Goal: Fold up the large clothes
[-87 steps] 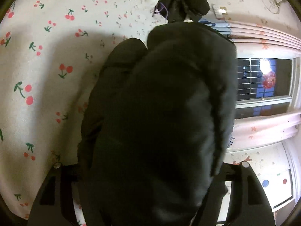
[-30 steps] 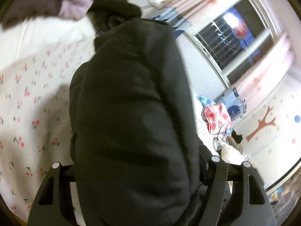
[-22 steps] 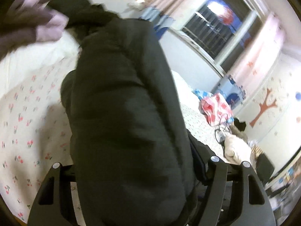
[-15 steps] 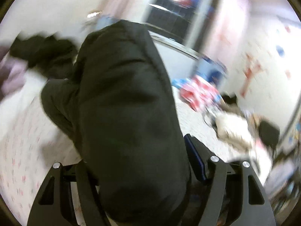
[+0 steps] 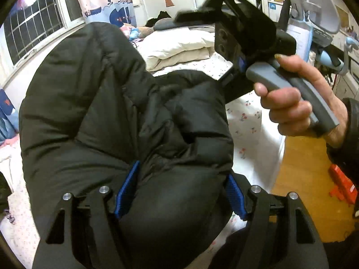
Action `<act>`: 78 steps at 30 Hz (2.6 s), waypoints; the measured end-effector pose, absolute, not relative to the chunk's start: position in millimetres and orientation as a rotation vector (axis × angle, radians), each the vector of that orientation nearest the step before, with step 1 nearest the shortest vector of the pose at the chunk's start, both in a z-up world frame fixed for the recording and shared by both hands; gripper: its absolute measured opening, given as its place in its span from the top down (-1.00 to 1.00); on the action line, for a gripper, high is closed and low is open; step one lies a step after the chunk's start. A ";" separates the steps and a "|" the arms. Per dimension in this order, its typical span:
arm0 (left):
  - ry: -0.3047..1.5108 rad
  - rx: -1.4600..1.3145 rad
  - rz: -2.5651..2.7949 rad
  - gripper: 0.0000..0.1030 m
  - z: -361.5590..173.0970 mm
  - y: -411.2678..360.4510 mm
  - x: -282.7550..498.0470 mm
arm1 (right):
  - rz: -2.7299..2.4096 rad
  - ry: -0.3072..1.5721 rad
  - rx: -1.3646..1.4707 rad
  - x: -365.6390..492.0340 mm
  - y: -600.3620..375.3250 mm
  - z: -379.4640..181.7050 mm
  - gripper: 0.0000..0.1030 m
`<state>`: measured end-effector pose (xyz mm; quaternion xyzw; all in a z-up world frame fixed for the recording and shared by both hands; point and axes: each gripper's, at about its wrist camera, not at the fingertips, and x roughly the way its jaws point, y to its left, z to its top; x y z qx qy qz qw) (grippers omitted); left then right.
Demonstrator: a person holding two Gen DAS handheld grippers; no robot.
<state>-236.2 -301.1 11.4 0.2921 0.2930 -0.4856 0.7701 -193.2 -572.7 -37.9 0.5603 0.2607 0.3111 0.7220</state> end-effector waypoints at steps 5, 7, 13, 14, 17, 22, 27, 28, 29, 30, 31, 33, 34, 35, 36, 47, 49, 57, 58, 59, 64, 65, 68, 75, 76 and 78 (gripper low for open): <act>0.748 0.522 -1.089 -0.33 25.7 -281.1 -226.0 | 0.607 0.748 1.049 -176.8 -559.4 -27.6 -0.89; 0.763 0.385 -1.138 -0.34 50.2 -251.8 -215.0 | 0.545 0.796 0.994 -167.7 -566.4 -29.6 -0.89; 0.751 0.026 -1.092 -0.44 74.9 -168.5 -156.2 | 0.263 0.563 0.884 -221.2 -609.3 22.1 -0.89; 0.770 0.011 -1.070 -0.44 69.9 -162.6 -144.4 | 0.275 0.541 0.838 -218.0 -604.3 37.1 -0.89; 0.868 -0.040 -1.051 -0.44 43.1 -175.9 -115.1 | 0.343 0.606 0.545 -183.2 -547.4 86.6 -0.88; 0.873 0.126 -1.085 -0.44 17.4 -209.5 -143.4 | 0.022 0.894 0.187 -129.7 -481.6 42.5 -0.87; 0.891 -0.115 -1.083 -0.44 28.6 -152.2 -120.5 | 0.055 0.977 0.558 -168.2 -525.7 -39.0 -0.88; 0.917 -0.201 -1.036 -0.51 24.1 -132.8 -100.9 | 0.069 0.974 0.603 -169.2 -523.7 -43.4 -0.88; 0.939 -0.253 -0.971 -0.60 18.8 -119.6 -84.3 | 0.092 0.973 0.645 -171.9 -525.0 -45.4 -0.88; 0.974 -0.312 -0.888 -0.65 6.7 -103.2 -60.7 | 0.121 0.979 0.679 -172.1 -524.1 -47.2 -0.88; 1.004 -0.356 -0.871 -0.65 -2.3 -97.1 -47.3 | 0.135 0.983 0.696 -171.9 -523.5 -48.0 -0.88; 1.132 -0.498 -0.874 -0.72 -37.3 -96.1 -14.2 | 0.161 0.986 0.704 -172.9 -519.6 -50.2 -0.88; 1.199 -0.526 -0.877 -0.84 -52.8 -101.1 -2.2 | 0.172 0.987 0.704 -170.9 -516.1 -52.0 -0.88; 1.236 -0.525 -0.878 -0.86 -65.1 -113.4 -0.6 | 0.186 0.987 0.709 -170.9 -510.8 -53.7 -0.88; 1.256 -0.513 -0.879 -0.89 -77.2 -123.5 0.6 | 0.201 0.983 0.715 -171.8 -505.3 -54.8 -0.88; 0.802 -0.406 -0.765 -0.64 17.2 7.3 -7.4 | 0.541 0.812 0.619 -80.9 -335.0 -2.4 -0.88; 0.856 -0.325 -0.629 -0.64 -2.7 47.1 -0.8 | 0.501 0.973 0.535 -61.8 -294.6 -32.3 -0.88; 0.871 -0.301 -0.434 -0.64 -26.8 109.4 -4.1 | 0.417 1.018 0.360 -98.6 -268.0 -23.0 -0.88; 0.792 -0.296 -0.416 -0.64 -9.2 104.7 -4.4 | 0.381 0.924 0.317 -108.2 -268.7 1.0 -0.88; 0.750 -0.306 -0.416 -0.64 1.5 102.4 -3.4 | 0.336 0.854 0.284 -112.3 -269.2 16.5 -0.88; 0.723 -0.256 -0.433 -0.66 7.0 49.5 17.6 | 0.242 0.669 0.036 -65.7 -230.5 55.7 -0.88; 0.742 -0.233 -0.419 -0.66 0.9 40.8 24.4 | 0.198 0.725 -0.009 -42.9 -227.2 39.3 -0.88; 0.749 -0.161 -0.435 -0.66 -25.0 25.3 30.8 | 0.229 0.998 0.290 10.8 -241.3 -41.4 -0.89; 0.762 0.032 -0.486 -0.74 -20.3 -5.8 17.4 | 0.272 1.077 0.439 -24.7 -277.4 -85.3 -0.86; 0.764 0.036 -0.472 -0.74 -13.6 -8.6 12.7 | 0.274 1.088 0.466 -19.9 -291.8 -86.6 -0.85; 0.756 0.034 -0.442 -0.74 -6.3 -6.5 2.6 | 0.247 1.020 0.490 -24.1 -300.5 -55.1 -0.84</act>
